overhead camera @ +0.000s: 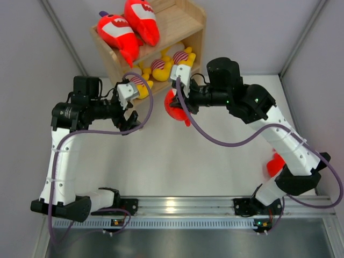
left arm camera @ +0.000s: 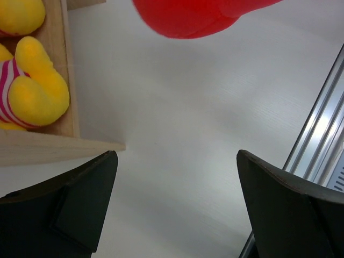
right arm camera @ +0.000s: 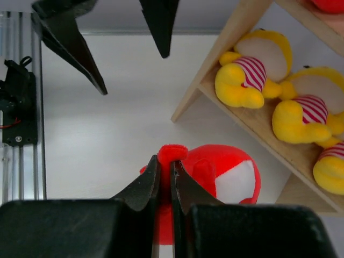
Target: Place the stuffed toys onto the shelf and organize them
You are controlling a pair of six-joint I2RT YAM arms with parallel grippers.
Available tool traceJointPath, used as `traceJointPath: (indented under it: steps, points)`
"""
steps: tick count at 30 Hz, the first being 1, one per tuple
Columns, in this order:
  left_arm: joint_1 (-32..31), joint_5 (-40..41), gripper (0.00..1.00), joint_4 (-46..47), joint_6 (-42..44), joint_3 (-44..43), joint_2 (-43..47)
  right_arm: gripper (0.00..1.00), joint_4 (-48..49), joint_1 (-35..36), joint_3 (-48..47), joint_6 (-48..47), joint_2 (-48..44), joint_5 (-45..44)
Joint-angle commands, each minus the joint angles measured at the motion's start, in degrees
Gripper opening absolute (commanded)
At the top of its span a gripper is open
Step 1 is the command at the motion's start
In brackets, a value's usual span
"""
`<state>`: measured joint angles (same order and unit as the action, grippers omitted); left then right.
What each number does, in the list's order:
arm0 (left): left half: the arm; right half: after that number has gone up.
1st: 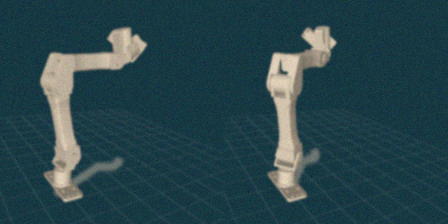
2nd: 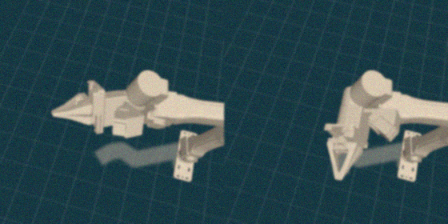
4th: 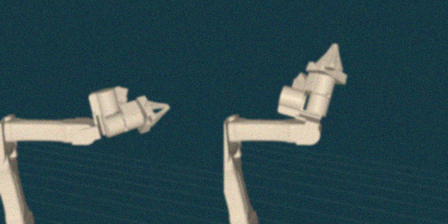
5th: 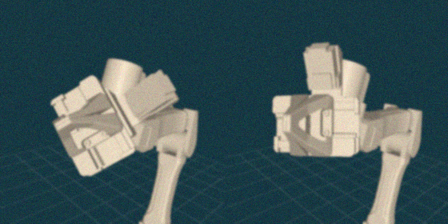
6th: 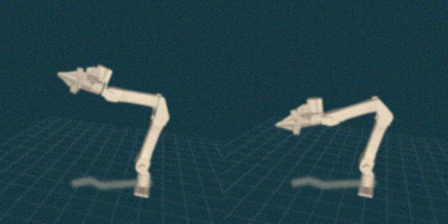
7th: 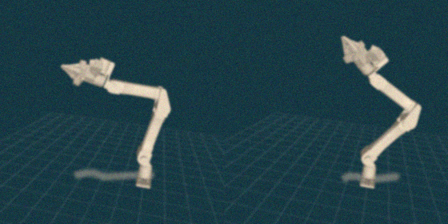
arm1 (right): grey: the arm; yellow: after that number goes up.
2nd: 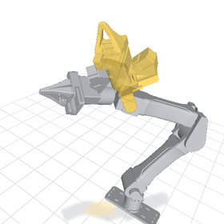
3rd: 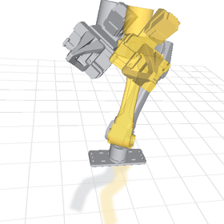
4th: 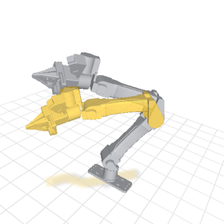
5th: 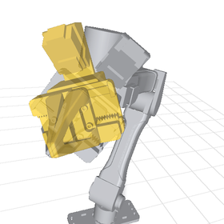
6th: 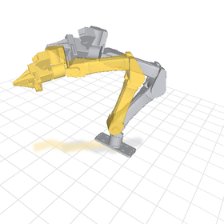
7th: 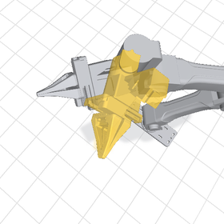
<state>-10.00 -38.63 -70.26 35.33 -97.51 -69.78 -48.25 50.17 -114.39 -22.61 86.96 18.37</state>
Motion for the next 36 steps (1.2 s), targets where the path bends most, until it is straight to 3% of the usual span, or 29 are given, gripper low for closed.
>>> traceJointPath:
  steps: [1,5,11,20,25,36]
  points:
    - [-0.28,-7.06,0.99,1.26,9.04,-2.50,-0.88,0.00,-5.43,-0.34,-6.54,-6.48,2.59,10.27]
    - [-0.28,-11.19,0.99,1.18,13.79,-4.00,-1.93,0.00,-8.70,-0.25,-12.34,-10.08,5.15,17.74]
    - [-0.20,-15.77,0.98,1.18,20.82,-5.84,-3.96,0.00,-11.16,1.33,-16.21,-14.48,7.17,22.22]
    - [-0.37,-21.66,0.98,1.26,30.75,-4.79,-7.47,0.00,-9.94,4.67,-16.39,-15.97,7.52,21.62]
    - [-1.60,-23.42,0.99,1.18,32.43,-0.58,-8.44,0.00,-9.23,5.29,-16.31,-16.24,7.61,22.23]
    - [-4.41,-29.13,0.98,1.26,33.40,-2.33,-12.49,0.00,-8.79,5.64,-16.39,-17.29,8.23,22.59]
